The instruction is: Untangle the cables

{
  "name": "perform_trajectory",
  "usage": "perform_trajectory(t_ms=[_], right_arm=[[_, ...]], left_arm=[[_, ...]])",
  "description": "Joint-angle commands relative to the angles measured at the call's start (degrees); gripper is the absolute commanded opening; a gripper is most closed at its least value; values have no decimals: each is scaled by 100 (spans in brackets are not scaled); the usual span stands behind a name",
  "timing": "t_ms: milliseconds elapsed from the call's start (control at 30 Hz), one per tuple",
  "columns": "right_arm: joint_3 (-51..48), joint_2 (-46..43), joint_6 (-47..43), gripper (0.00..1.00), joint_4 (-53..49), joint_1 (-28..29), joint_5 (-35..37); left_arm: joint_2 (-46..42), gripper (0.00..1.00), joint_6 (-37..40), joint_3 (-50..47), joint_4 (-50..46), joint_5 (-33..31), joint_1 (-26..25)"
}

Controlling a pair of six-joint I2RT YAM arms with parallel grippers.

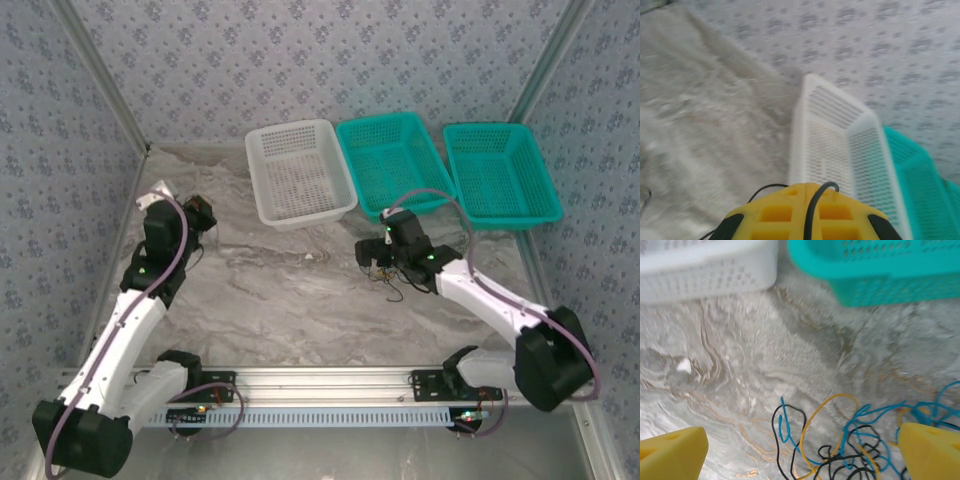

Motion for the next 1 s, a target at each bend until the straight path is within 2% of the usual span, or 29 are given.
perform_trajectory(t_ms=[0, 300, 433, 767, 967], right_arm=[[-160, -408, 309, 100, 15, -214, 210], [-335, -815, 967, 100, -432, -546, 821], [-380, -831, 1184, 100, -468, -640, 848], [-373, -878, 1264, 100, -671, -684, 879], [-456, -885, 1395, 100, -723, -747, 845]], left_arm=[[303, 0, 335, 787, 267, 950, -15], [1704, 0, 824, 2787, 491, 2042, -592], [2564, 0, 1038, 3784, 437, 2393, -716], [4635, 0, 1654, 6036, -27, 2455, -769], [5463, 0, 1833, 6688, -464, 2449, -777]])
